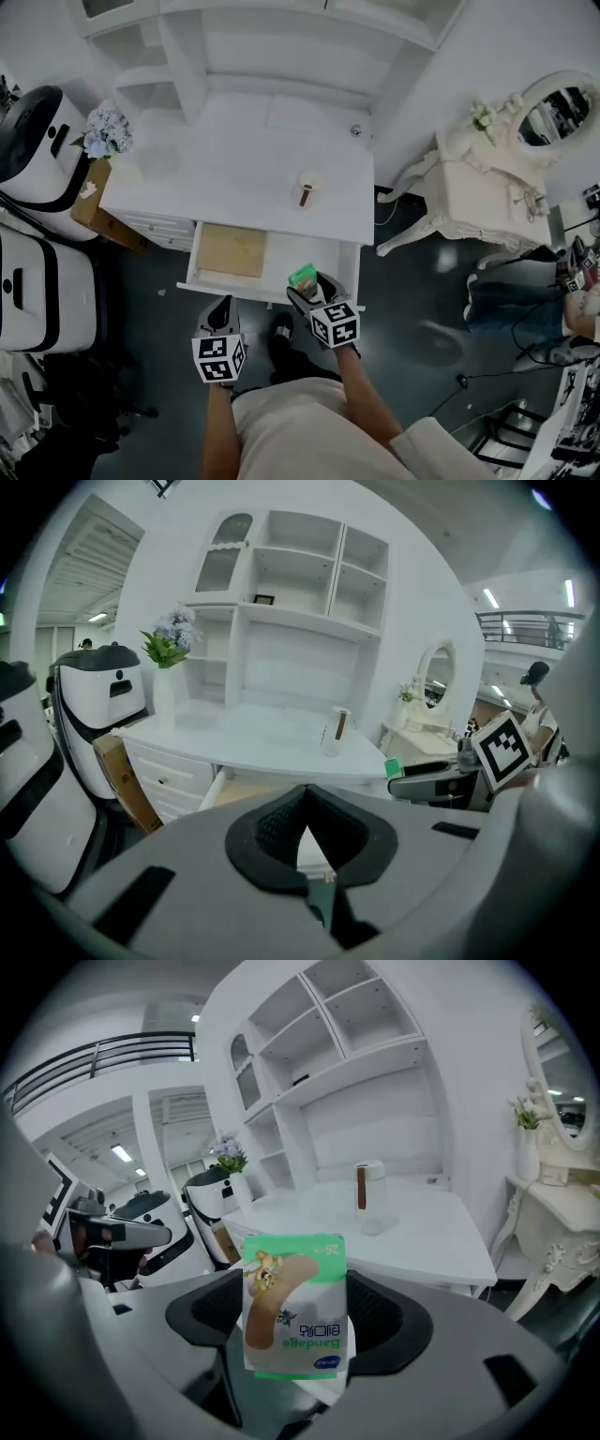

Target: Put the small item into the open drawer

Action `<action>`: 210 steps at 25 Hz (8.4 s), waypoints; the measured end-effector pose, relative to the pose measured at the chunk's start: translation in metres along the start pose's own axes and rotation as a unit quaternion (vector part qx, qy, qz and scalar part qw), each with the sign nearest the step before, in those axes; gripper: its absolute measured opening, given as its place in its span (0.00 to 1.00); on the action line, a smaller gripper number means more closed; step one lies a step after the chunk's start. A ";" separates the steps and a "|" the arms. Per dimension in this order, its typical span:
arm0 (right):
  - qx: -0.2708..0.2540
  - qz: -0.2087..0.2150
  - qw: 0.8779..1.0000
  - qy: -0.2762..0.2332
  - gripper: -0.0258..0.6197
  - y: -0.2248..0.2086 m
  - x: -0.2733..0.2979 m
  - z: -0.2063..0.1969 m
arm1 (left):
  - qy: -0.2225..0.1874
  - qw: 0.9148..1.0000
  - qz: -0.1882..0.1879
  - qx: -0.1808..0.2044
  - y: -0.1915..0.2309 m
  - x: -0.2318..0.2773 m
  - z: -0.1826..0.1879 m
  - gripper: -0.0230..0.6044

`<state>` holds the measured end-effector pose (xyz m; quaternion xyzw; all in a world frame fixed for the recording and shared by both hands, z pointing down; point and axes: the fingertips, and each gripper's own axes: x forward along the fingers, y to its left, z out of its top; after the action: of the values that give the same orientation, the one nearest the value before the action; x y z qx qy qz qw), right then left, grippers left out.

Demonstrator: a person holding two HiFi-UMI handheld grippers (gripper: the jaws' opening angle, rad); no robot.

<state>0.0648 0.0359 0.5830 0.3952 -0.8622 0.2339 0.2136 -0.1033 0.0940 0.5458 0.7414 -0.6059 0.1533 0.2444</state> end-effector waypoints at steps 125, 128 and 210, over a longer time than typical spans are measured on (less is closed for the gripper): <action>-0.252 0.053 0.910 0.324 0.61 -0.055 0.157 -0.100 | 0.144 0.961 -0.211 0.109 -0.002 0.125 -0.032 0.06; -0.234 0.035 0.919 0.314 0.61 -0.062 0.143 -0.098 | 0.144 0.964 -0.200 0.097 -0.010 0.128 -0.037 0.06; 0.066 0.004 0.995 0.076 0.08 -0.050 0.025 -0.048 | 0.121 0.978 -0.153 0.077 -0.068 0.112 -0.054 0.06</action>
<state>0.0983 0.0200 0.6469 0.3857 -0.8280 0.3202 0.2512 -0.0092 0.0413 0.6371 0.8182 -0.4374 0.2482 0.2787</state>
